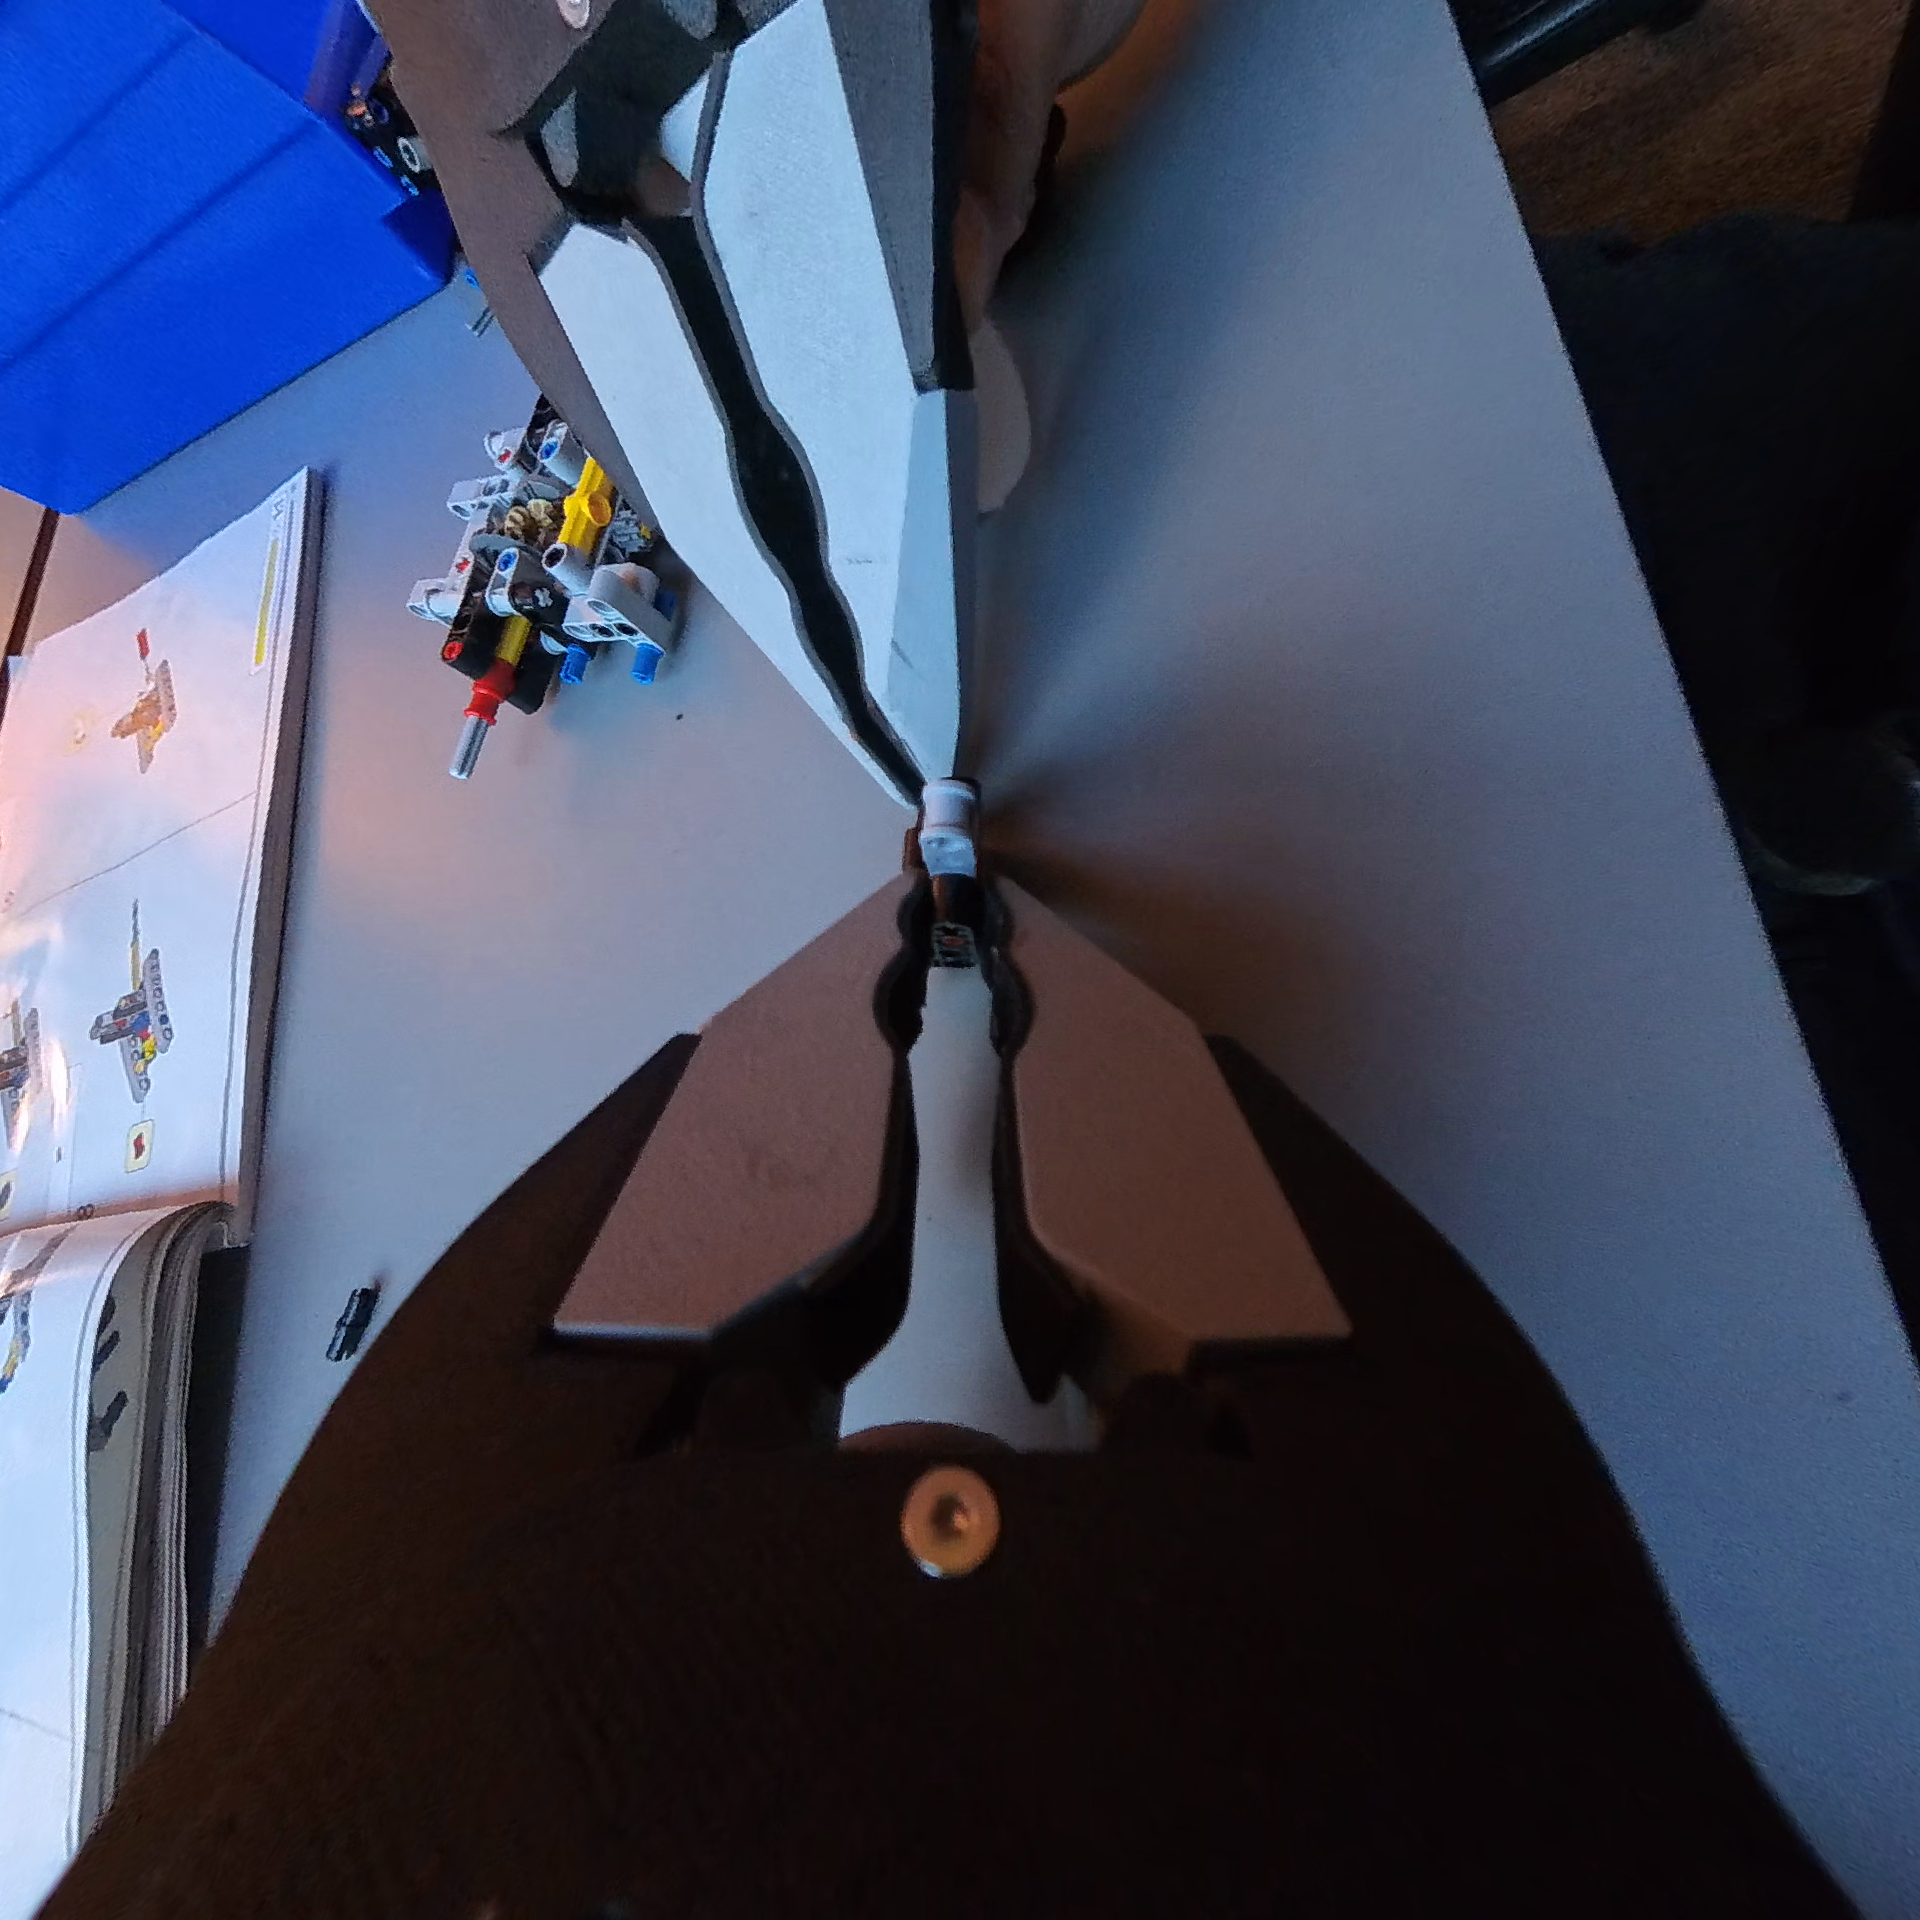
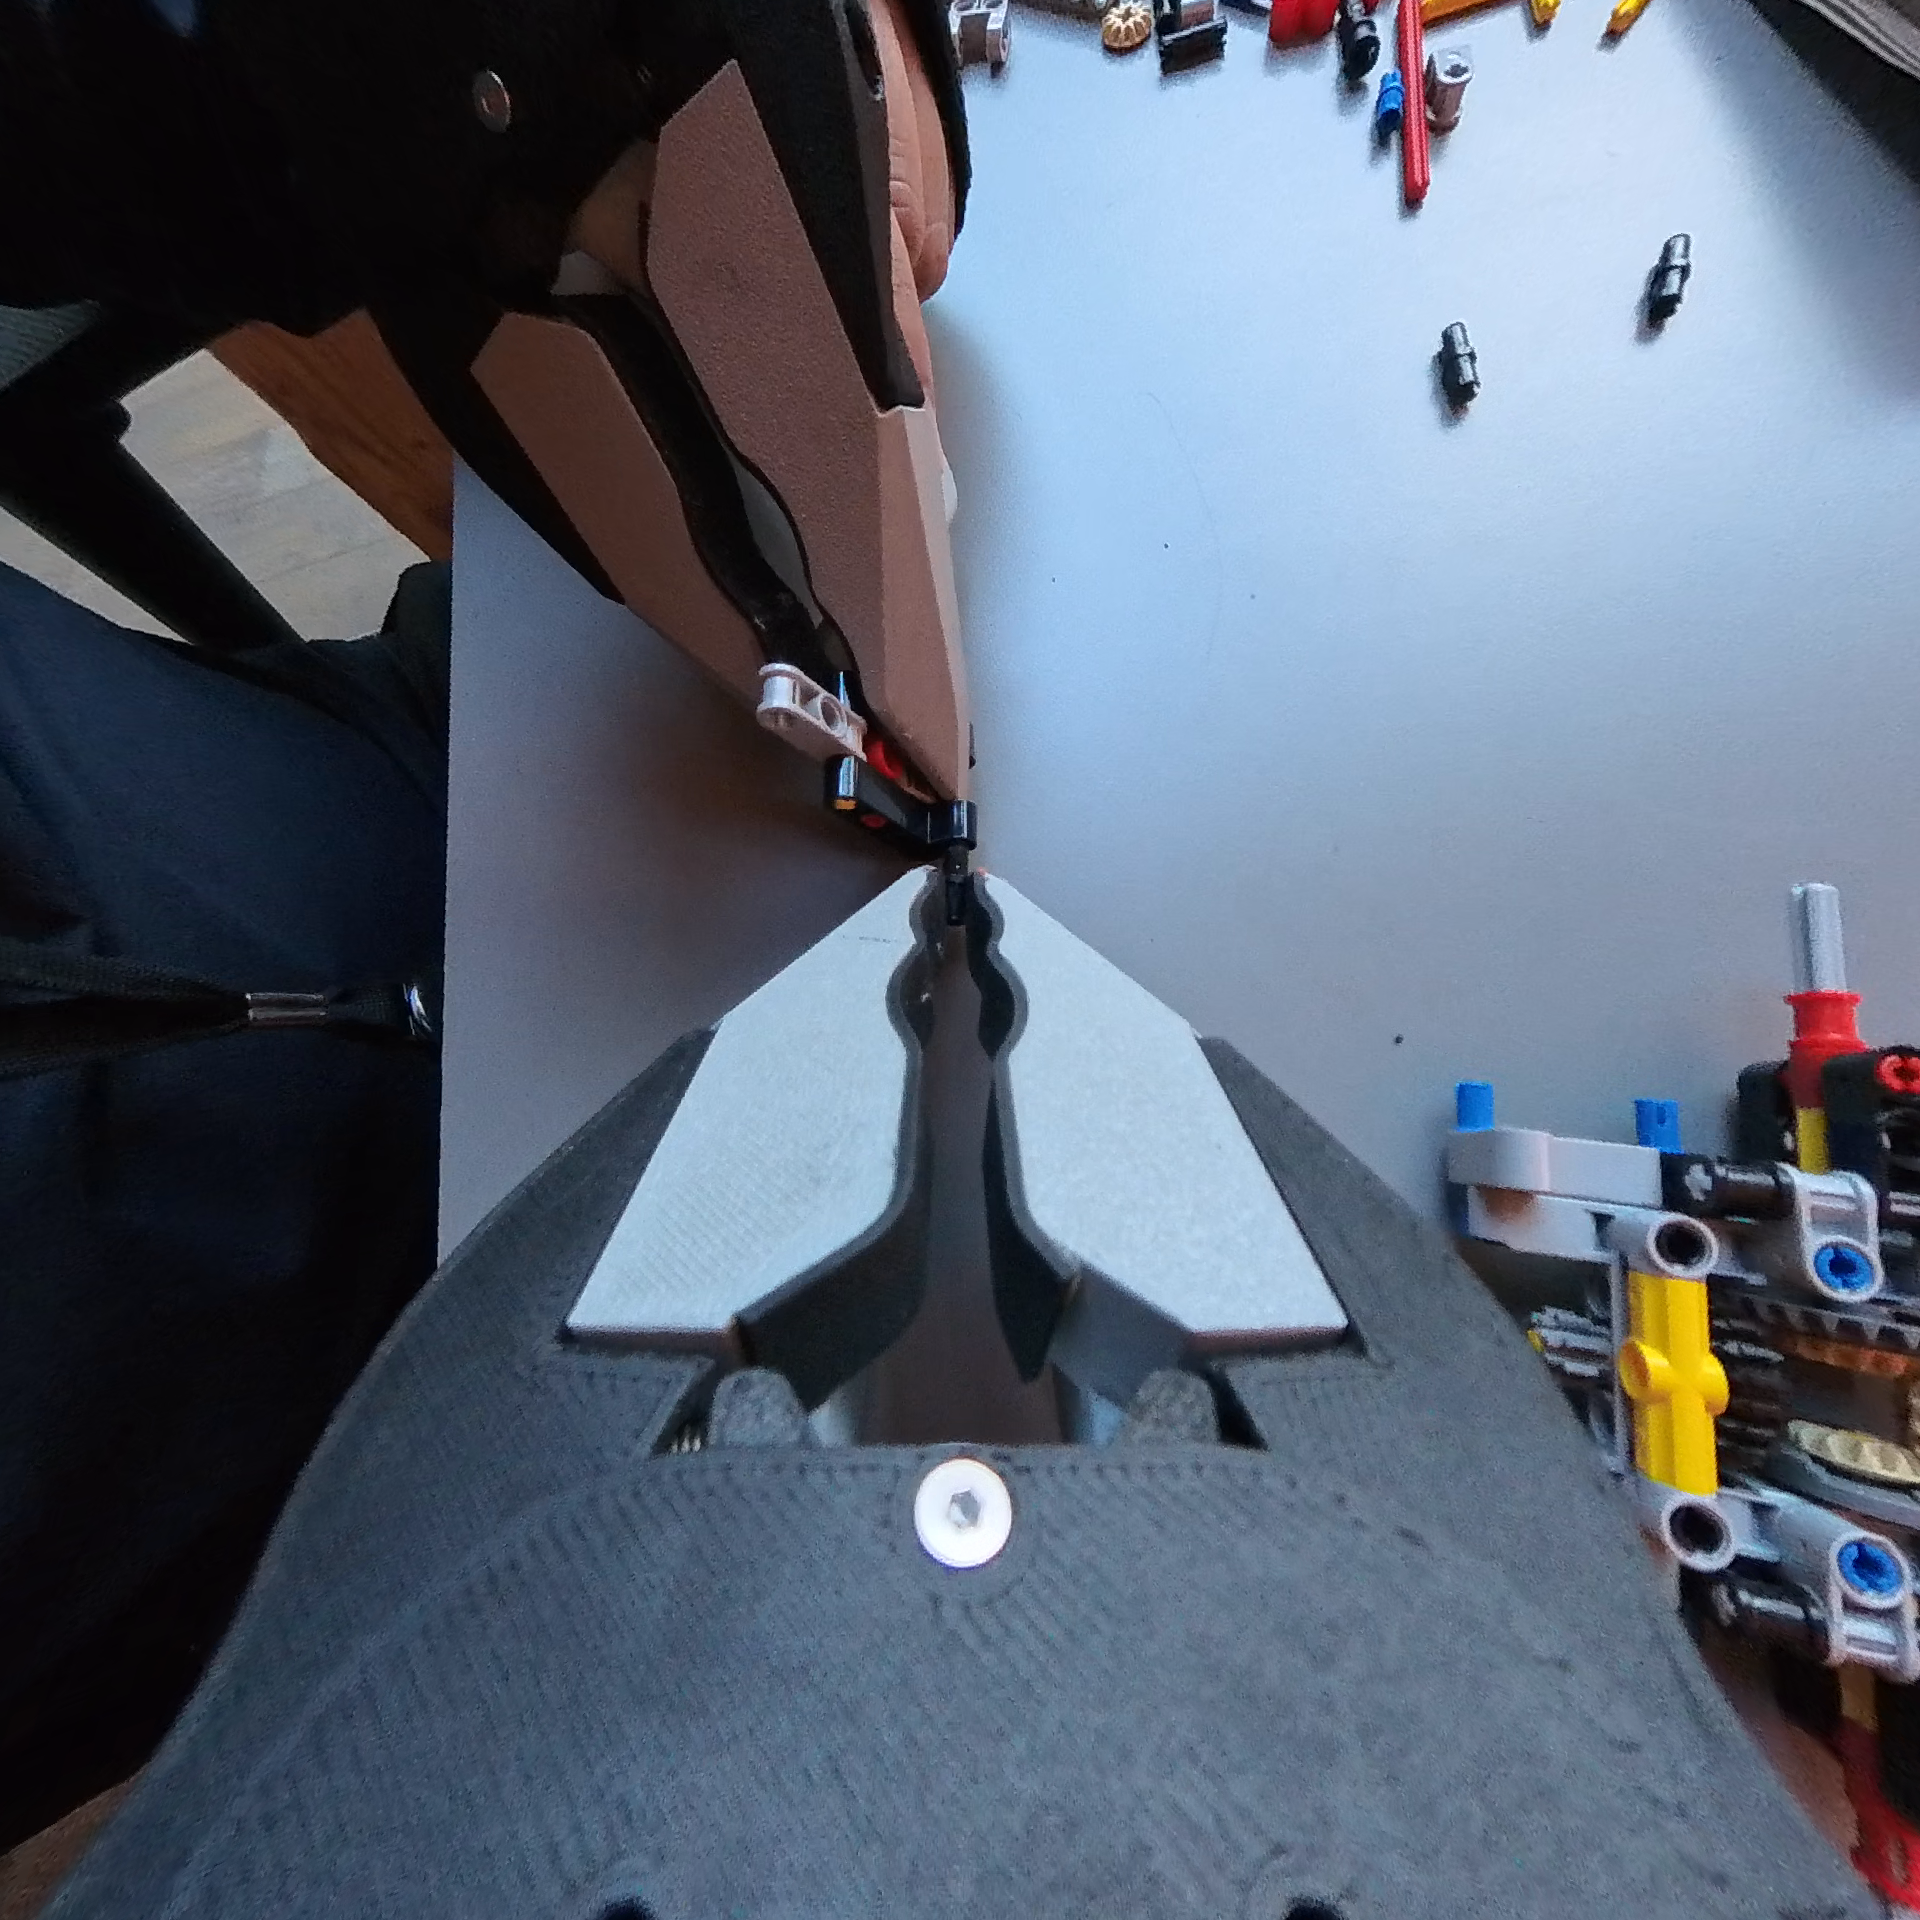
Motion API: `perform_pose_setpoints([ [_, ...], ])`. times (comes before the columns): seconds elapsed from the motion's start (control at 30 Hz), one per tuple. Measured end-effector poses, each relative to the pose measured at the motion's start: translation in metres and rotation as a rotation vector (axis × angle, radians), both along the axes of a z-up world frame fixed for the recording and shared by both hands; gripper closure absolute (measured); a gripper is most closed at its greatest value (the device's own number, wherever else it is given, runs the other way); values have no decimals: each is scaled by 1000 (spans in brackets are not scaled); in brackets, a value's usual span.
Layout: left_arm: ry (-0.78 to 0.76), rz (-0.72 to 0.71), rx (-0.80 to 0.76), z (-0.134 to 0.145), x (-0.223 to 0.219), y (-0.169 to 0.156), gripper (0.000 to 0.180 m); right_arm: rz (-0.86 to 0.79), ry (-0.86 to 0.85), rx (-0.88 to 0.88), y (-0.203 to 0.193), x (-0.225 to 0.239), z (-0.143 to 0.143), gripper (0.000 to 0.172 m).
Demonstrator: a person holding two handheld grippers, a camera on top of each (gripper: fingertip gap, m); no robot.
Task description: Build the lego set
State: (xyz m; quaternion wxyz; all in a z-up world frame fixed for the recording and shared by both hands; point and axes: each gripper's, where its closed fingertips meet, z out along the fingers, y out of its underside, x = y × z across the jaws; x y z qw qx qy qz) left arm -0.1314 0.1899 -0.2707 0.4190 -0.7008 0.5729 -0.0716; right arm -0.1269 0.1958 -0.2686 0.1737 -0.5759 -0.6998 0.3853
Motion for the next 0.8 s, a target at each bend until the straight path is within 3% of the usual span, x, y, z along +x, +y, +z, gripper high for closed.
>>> perform_pose_setpoints([
  [0.13, -22, -5, -60, 0, -1, -2, 175, 15, 6, 45, 0, -1, 0, 171],
  [0.6, -78, -29, -216, -1, -3, -4, 175, 82, 98, 466, -1, -5, -3, 171],
  [0.8, -85, -42, -244, -2, -5, -5, 175, 78, 62, 326, -1, -7, -5, 171],
])
